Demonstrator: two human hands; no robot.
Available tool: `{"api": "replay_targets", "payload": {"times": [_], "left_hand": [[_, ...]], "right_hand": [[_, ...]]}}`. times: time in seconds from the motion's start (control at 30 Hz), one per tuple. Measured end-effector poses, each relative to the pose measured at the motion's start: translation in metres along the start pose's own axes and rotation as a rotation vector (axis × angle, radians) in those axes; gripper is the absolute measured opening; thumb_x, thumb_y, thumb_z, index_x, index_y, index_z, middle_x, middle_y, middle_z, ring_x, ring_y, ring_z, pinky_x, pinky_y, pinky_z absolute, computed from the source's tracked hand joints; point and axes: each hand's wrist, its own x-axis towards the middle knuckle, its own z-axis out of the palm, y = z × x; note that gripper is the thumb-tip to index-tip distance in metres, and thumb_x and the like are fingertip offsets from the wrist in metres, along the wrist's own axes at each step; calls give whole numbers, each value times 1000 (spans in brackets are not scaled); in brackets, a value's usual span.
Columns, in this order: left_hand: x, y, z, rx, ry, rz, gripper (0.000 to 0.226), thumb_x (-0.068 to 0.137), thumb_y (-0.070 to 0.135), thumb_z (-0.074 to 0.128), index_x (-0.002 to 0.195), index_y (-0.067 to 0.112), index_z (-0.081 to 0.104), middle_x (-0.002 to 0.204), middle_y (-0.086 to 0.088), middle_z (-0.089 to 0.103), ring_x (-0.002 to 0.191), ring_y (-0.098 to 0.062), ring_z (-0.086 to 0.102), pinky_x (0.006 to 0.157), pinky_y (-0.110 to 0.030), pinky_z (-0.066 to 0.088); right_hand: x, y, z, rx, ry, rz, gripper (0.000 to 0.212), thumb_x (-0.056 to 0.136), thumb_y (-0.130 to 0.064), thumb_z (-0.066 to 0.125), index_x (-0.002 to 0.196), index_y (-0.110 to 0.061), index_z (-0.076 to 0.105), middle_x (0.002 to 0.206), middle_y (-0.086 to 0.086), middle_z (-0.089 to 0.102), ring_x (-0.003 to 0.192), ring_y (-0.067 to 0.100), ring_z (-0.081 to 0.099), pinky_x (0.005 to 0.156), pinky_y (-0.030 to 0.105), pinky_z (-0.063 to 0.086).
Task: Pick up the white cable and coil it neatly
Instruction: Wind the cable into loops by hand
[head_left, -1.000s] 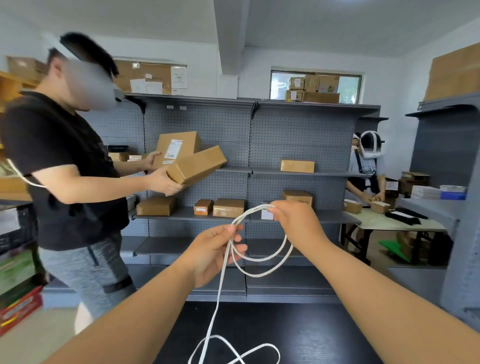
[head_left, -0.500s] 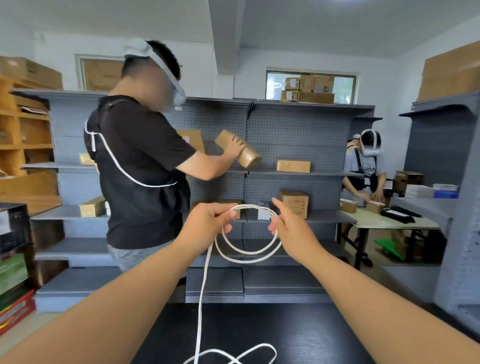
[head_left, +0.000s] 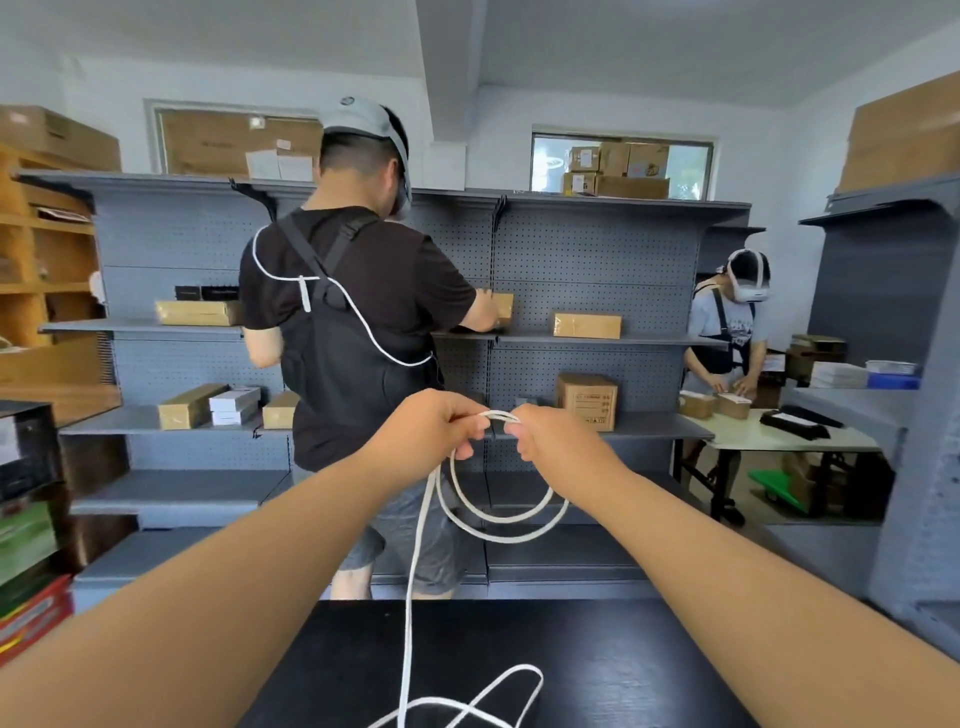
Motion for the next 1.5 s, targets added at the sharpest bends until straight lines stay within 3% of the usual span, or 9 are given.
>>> {"api": "replay_targets", "payload": {"times": [0.17, 0.37, 0.63, 0.77, 0.93, 1.03, 1.23, 1.33, 1.5], "left_hand": [[-10, -13, 21, -527, 14, -131, 21, 96, 18, 47, 107, 9, 63, 77, 0, 62, 55, -6, 54, 57, -14, 48], [-24, -24, 40, -780, 31, -238, 14, 95, 21, 49, 99, 15, 62, 75, -2, 63, 61, -8, 58, 59, -16, 50], [-29, -28, 57, -899, 52, -256, 15, 94, 16, 51, 91, 9, 63, 64, 4, 63, 76, -14, 63, 75, -22, 52], [-26, -28, 53, -971, 88, -256, 17, 95, 17, 50, 93, 9, 65, 67, 2, 59, 67, -12, 64, 68, -21, 55], [-18, -26, 39, -923, 69, -188, 21, 95, 5, 47, 88, 9, 66, 71, -3, 54, 59, -12, 55, 63, -18, 53], [-10, -25, 32, -774, 133, -149, 21, 93, 2, 49, 92, 9, 68, 71, -1, 53, 54, -8, 50, 58, -17, 49], [3, -14, 15, -482, 136, -78, 26, 93, 2, 51, 115, 4, 63, 70, 3, 54, 53, -2, 47, 55, -10, 47], [8, -11, 6, -359, 89, -66, 25, 92, 6, 53, 115, 5, 65, 70, 4, 54, 55, -3, 48, 55, -10, 47], [12, -6, 2, -199, -33, -53, 24, 93, 10, 54, 113, 8, 67, 74, 6, 58, 62, -3, 52, 63, -13, 52]], "right_hand": [[2, 0, -1, 97, 27, 63, 29, 96, -7, 33, 115, -4, 54, 113, 22, 60, 103, 39, 58, 90, 50, 48], [7, 8, 1, 70, 145, 147, 21, 95, -10, 39, 106, -9, 57, 98, 16, 62, 93, 35, 62, 82, 46, 51], [2, 16, 0, 542, 297, 226, 21, 92, 5, 42, 96, -8, 58, 70, 1, 52, 61, 16, 52, 62, 18, 48], [-3, 18, 1, 615, 354, 293, 21, 93, 1, 41, 101, -2, 60, 68, -4, 52, 59, 8, 54, 49, 7, 41], [-6, 22, 9, 820, 389, 389, 25, 94, 0, 36, 103, 3, 60, 69, 4, 53, 73, 26, 60, 57, 12, 49], [-6, 24, 19, 925, 362, 482, 24, 95, -5, 35, 97, -3, 59, 74, 7, 57, 69, 20, 63, 77, 34, 54], [-7, 26, 24, 1170, 179, 554, 15, 95, -8, 46, 103, -3, 58, 89, 12, 63, 82, 22, 63, 82, 32, 52], [-5, 30, 20, 909, 152, 486, 15, 94, -13, 45, 96, -11, 60, 97, 12, 65, 95, 25, 63, 92, 38, 51], [-9, 21, 3, 400, 66, 177, 41, 96, -27, 44, 136, -19, 39, 119, 0, 56, 100, 12, 49, 85, 26, 36]]}}
